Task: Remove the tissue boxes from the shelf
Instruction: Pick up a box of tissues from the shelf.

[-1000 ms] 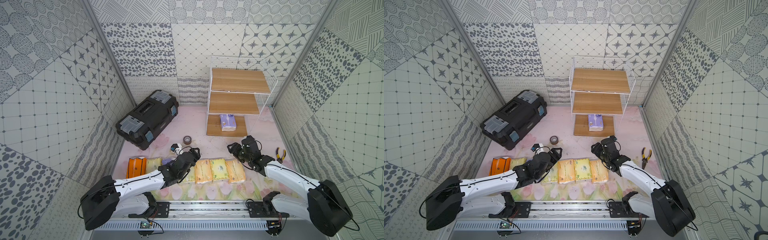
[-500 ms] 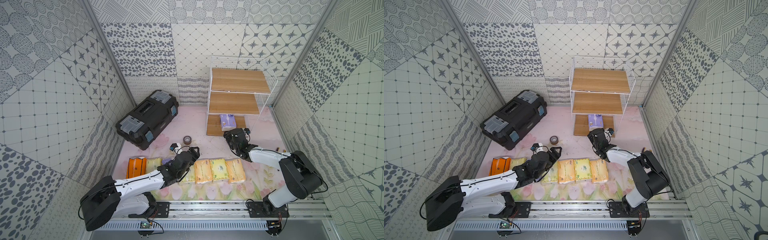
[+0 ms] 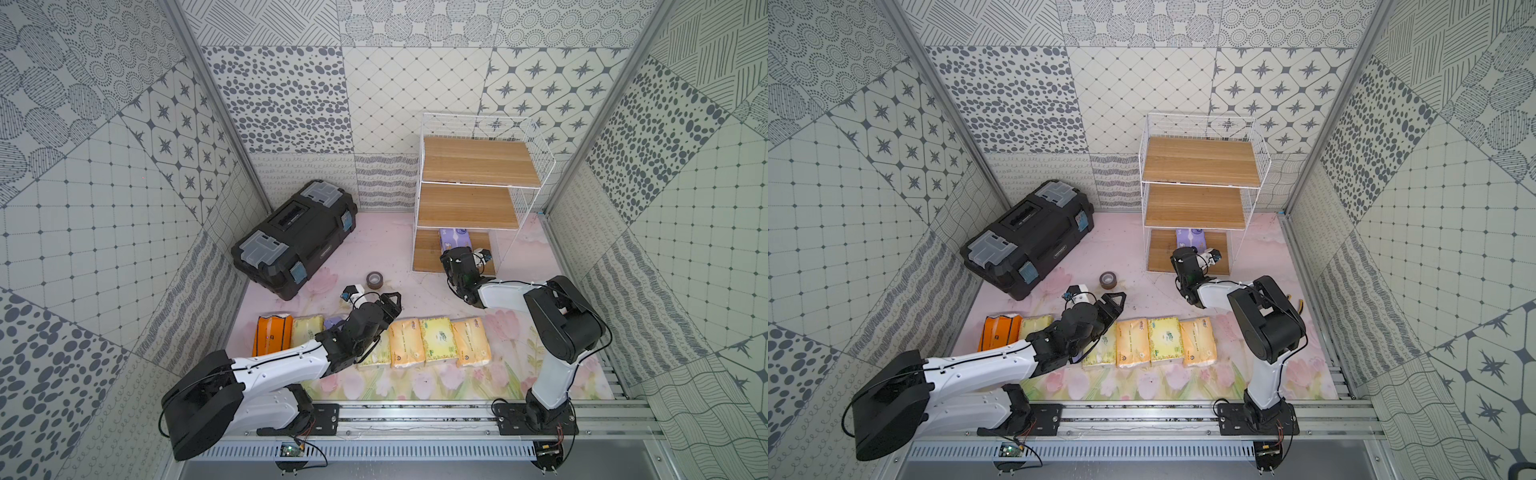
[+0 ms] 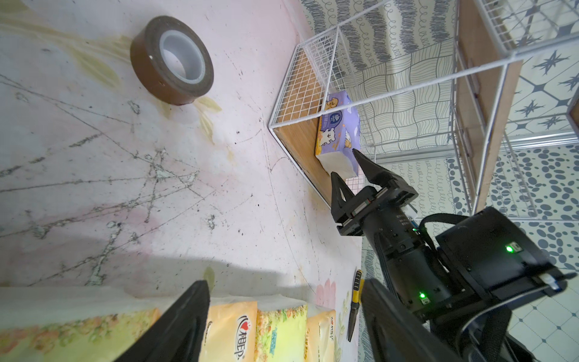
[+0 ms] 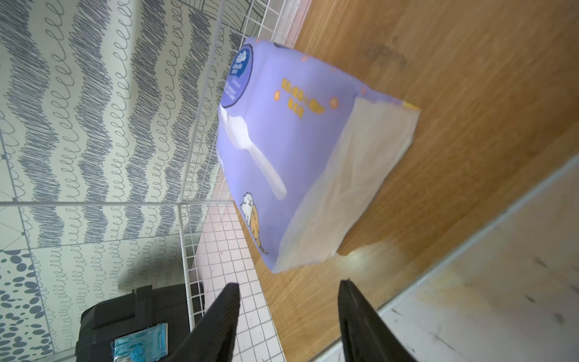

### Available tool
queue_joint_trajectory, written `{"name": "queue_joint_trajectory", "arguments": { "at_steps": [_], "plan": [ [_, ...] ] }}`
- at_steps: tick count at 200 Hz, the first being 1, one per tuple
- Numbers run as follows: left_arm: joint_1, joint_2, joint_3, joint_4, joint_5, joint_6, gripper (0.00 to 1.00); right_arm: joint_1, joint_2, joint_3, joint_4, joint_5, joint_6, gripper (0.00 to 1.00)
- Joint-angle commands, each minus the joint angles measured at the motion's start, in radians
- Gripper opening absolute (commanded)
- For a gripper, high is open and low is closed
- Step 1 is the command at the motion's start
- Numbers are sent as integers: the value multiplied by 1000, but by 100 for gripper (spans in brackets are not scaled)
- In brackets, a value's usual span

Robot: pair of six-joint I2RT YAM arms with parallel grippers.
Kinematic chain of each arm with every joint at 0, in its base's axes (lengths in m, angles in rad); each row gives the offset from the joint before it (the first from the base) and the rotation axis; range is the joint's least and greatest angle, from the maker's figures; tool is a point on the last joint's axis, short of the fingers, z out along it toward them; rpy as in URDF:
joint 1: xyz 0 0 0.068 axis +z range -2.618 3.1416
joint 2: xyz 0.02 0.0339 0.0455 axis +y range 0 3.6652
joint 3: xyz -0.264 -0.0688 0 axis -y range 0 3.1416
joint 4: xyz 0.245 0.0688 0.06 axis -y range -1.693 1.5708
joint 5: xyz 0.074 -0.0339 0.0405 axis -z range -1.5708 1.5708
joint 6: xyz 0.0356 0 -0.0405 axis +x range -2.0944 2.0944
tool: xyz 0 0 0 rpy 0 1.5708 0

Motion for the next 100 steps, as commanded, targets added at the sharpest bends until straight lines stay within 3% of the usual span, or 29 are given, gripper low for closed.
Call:
{"name": "queue_joint_trajectory", "arguments": {
  "at_steps": [1,56,100],
  "plan": [
    [12,-2,-7,57,14,24,81,-8,42,41,55,35,12,53],
    [20,-28,-6,33,9,32,81,-32,109,95,35,52,13,44],
    [22,-31,20,-11,12,42,81,-38,138,118,24,44,26,25]
  ]
}}
